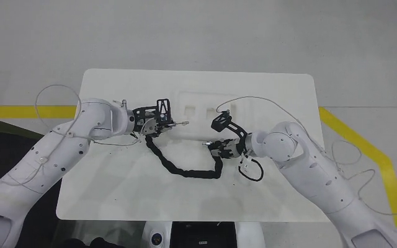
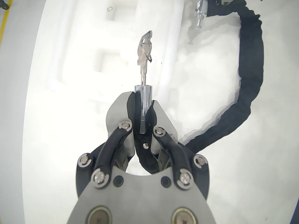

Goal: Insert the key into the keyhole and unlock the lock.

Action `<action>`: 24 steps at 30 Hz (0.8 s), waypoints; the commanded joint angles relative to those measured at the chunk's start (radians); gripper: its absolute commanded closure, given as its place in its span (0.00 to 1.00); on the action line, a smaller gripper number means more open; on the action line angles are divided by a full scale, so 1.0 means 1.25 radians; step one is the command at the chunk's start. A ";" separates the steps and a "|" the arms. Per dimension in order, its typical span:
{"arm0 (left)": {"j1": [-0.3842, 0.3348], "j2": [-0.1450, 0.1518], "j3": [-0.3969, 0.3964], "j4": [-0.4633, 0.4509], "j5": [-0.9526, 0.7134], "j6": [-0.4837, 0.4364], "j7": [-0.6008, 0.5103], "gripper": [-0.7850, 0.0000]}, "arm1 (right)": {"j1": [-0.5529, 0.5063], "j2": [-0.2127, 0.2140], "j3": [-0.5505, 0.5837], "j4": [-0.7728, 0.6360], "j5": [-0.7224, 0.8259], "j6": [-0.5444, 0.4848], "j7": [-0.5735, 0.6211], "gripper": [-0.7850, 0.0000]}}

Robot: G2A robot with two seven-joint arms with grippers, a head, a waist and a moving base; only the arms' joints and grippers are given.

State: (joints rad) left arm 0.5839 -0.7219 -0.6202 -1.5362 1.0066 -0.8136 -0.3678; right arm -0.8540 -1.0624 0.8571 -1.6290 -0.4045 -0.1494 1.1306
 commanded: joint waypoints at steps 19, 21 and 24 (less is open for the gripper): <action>-0.020 -0.049 -0.039 0.135 -0.050 -0.091 0.224 0.00 | -0.103 0.044 0.195 -0.124 0.051 -0.202 -0.088 0.00; -0.018 -0.050 -0.062 0.143 -0.045 -0.102 0.301 0.00 | -0.117 0.049 0.222 -0.130 0.045 -0.201 -0.116 0.00; -0.021 -0.050 -0.090 0.160 0.002 -0.097 0.377 0.00 | -0.133 0.054 0.266 -0.137 0.052 -0.198 -0.162 0.00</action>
State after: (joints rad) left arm 0.5611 -0.7839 -0.7242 -1.3377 0.9874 -0.9404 0.0749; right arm -1.0173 -0.9965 1.1750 -1.7997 -0.3371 -0.3977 0.9403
